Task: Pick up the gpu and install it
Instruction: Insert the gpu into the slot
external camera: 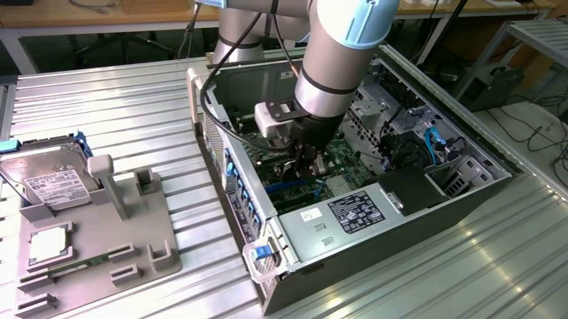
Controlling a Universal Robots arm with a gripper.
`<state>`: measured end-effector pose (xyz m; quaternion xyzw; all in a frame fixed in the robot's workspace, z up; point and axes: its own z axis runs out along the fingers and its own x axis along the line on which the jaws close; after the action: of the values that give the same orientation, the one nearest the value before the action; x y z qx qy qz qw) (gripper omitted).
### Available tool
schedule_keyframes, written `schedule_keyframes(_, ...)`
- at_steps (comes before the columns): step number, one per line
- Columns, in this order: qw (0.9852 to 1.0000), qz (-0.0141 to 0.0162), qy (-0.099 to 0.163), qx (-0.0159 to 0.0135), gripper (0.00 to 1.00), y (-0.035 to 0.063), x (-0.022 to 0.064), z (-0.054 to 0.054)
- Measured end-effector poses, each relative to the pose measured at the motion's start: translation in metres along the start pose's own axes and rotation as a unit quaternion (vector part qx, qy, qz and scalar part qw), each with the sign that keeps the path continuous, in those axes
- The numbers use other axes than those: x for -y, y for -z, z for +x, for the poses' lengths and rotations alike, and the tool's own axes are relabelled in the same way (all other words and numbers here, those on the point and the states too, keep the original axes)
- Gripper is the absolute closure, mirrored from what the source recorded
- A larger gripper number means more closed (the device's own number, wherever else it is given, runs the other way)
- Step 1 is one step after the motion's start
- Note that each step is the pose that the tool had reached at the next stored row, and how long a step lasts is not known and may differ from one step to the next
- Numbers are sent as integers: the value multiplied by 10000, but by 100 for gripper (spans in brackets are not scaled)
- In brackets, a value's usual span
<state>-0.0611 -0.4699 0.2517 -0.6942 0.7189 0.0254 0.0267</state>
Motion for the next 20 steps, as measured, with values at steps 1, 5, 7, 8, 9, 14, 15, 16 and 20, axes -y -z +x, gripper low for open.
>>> schedule_keyframes(1,10000,0,0,6,73,-5,0,1)
schedule_keyframes(5,10000,-1,0,13,73,-18,0,11)
schedule_keyframes(7,10000,-1,0,12,73,-20,0,12)
schedule_keyframes(8,10000,-1,0,13,73,-22,0,13)
schedule_keyframes(9,10000,-1,1,10,73,-24,0,12)
schedule_keyframes(14,10000,-1,0,4,73,-26,-2,13)
schedule_keyframes(15,10000,0,0,4,73,-26,-5,13)
schedule_keyframes(16,10000,0,-1,4,73,-27,-9,13)
schedule_keyframes(20,10000,0,1,4,73,-33,-18,14)
